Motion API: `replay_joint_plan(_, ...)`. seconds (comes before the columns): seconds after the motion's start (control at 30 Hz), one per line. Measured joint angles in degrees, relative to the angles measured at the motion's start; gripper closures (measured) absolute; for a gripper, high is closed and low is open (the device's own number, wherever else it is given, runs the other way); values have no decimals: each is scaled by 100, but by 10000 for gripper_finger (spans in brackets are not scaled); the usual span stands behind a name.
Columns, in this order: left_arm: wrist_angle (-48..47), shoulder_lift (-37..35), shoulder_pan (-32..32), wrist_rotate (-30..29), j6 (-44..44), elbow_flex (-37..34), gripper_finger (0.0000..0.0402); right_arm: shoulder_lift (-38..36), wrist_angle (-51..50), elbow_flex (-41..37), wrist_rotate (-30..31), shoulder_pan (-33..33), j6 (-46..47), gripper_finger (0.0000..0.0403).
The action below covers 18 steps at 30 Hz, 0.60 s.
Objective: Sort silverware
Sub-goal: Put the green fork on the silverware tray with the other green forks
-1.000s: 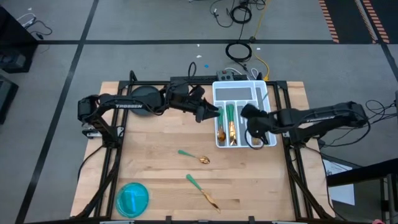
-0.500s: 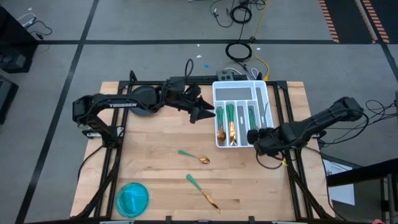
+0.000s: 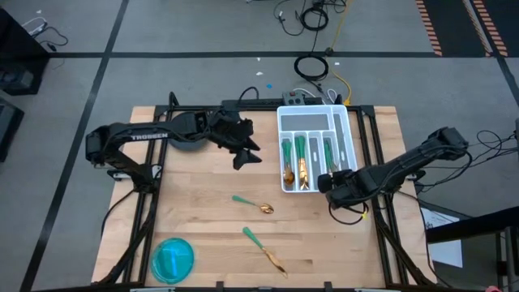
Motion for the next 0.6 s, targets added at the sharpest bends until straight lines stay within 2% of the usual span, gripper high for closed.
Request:
replay_joint_plan(0.17, -573, -15, 32, -82, 479, 0, 121, 175, 88, 0, -137, -130, -163, 403)
replay_joint_plan(0.33, -710, -12, 52, -201, 830, 0, 121, 353, 454, -58, -227, -240, -188, 403)
replay_joint_plan(0.47, -736, -12, 58, -258, 973, 0, 121, 359, 642, -350, -455, -398, -288, 403)
replay_joint_plan(0.6, -833, -12, 58, -267, 1071, 0, 121, 307, 672, -711, -268, -550, -178, 403)
